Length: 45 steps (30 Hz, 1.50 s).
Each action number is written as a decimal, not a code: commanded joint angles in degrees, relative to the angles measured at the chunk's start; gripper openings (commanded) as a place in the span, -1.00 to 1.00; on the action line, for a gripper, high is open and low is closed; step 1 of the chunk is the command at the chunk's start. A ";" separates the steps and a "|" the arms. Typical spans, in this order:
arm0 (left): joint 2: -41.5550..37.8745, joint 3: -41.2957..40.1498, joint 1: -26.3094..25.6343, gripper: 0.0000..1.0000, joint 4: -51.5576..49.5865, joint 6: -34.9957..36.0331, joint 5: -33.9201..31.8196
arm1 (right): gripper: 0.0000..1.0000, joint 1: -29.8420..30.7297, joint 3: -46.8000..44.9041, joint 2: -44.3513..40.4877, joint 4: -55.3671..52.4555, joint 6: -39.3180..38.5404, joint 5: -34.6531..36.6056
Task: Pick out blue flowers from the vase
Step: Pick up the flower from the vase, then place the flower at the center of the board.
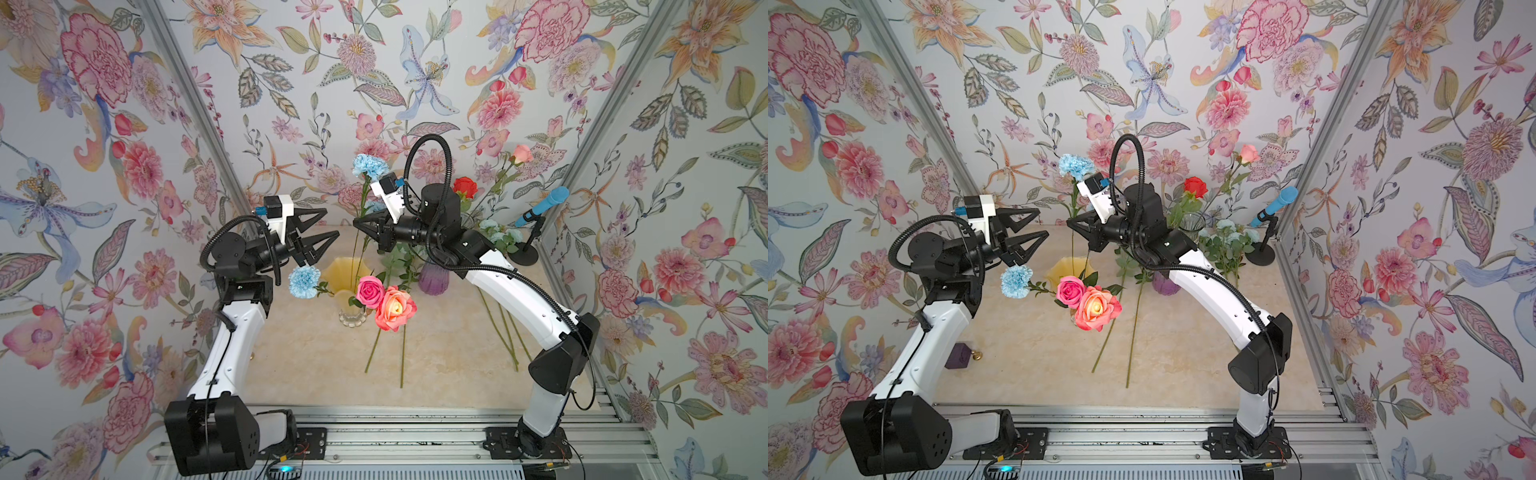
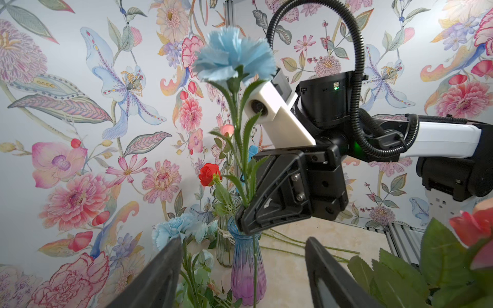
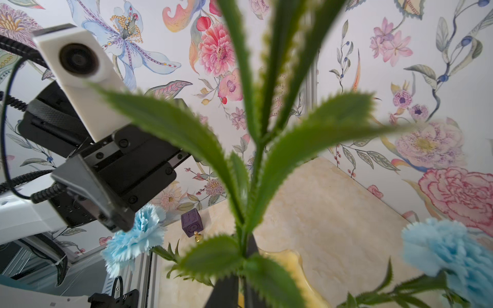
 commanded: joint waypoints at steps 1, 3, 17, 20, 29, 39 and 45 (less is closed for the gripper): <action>3.35 1.02 -1.47 0.41 8.53 -8.92 3.94 | -0.90 1.08 0.29 -1.62 2.97 0.56 -0.46; 4.99 1.86 -2.08 0.37 8.17 -9.40 4.54 | -0.90 1.27 0.41 -1.61 3.11 0.47 -0.38; 6.42 10.38 -4.74 0.08 -28.53 16.62 0.40 | -0.90 3.84 1.33 -1.18 3.42 -1.11 1.41; 7.30 17.13 -7.36 0.07 -50.66 33.88 -5.74 | -0.90 4.26 1.34 -1.14 3.12 -2.00 2.82; 9.98 20.40 -8.93 0.04 -57.85 37.83 -8.78 | -0.90 4.83 -1.83 -3.70 4.26 -3.80 6.52; 8.99 18.37 -8.94 0.09 -54.05 35.00 -4.58 | -0.90 4.26 -5.24 -6.04 7.89 -2.43 6.00; 10.55 19.02 -9.43 0.03 -54.93 34.92 -4.00 | -0.90 4.34 -7.64 -8.14 10.29 -1.77 5.51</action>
